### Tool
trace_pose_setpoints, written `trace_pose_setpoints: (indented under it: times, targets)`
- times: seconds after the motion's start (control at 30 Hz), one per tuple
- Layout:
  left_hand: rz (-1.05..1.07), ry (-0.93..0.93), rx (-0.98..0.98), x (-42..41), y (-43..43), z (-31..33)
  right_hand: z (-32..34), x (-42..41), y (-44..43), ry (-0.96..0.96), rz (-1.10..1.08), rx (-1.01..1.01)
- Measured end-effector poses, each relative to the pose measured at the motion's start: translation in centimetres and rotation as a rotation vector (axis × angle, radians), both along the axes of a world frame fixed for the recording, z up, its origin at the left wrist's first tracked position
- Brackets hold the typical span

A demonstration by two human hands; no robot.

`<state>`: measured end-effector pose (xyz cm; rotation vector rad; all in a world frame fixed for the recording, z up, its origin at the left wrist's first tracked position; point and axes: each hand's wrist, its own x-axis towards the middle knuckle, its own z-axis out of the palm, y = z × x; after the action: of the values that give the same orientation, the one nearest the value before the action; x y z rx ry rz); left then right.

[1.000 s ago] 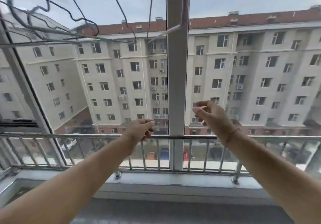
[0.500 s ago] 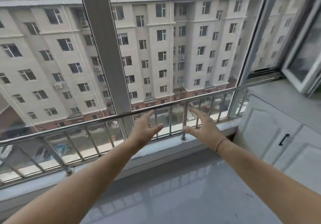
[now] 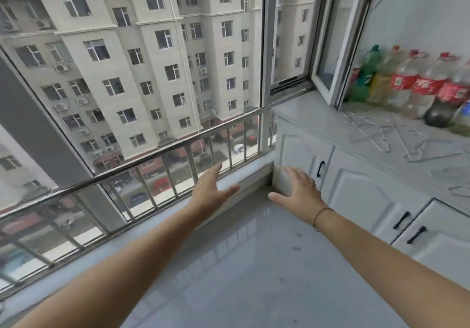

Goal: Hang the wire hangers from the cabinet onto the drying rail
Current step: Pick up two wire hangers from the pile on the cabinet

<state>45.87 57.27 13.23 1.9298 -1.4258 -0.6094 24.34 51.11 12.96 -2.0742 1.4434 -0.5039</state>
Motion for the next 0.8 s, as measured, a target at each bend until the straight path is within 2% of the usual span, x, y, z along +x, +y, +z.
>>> trace_pose_setpoints:
  times: [0.43, 0.8]
  targets:
    - [-0.187, -0.039, 0.067, -18.0, -14.9, -1.3, 0.0, -19.4, -9.1, -0.011, -0.287, -0.016]
    - [-0.464, -0.059, 0.059, -29.7, -29.6, -2.1, -1.2, -29.7, -18.4, -0.020, -0.542, -0.008]
